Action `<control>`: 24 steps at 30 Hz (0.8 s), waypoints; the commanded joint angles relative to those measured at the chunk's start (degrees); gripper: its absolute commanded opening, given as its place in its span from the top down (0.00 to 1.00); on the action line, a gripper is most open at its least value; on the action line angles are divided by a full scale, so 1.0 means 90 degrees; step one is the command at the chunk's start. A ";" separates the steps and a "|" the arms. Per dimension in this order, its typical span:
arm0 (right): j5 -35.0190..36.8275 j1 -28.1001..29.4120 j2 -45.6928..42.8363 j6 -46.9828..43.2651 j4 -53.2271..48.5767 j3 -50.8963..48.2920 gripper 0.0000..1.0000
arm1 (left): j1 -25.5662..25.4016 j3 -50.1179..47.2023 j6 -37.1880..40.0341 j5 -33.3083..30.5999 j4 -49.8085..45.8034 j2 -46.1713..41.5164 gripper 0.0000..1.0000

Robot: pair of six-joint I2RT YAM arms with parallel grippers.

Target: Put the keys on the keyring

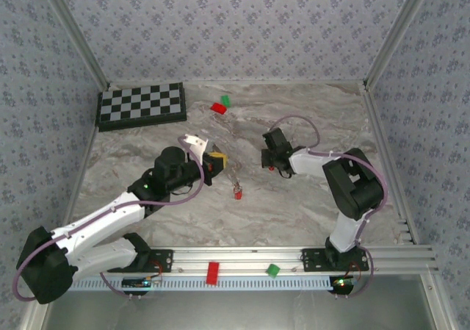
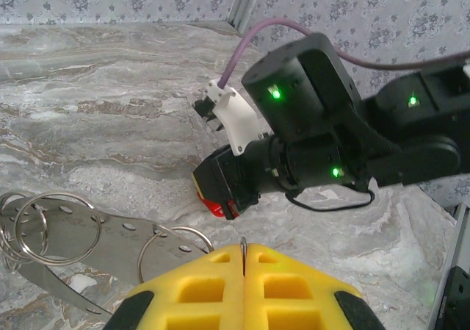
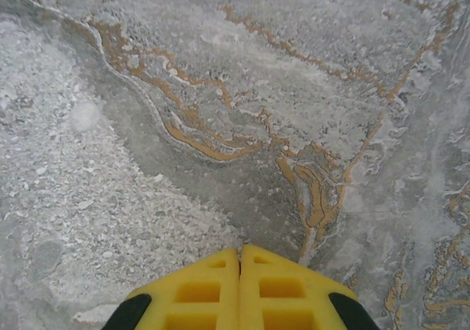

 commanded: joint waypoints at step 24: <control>0.1348 0.0979 0.0400 0.0504 0.3615 -0.2071 1.00 | -0.0043 0.0003 0.0008 -0.0135 0.0356 -0.0249 1.00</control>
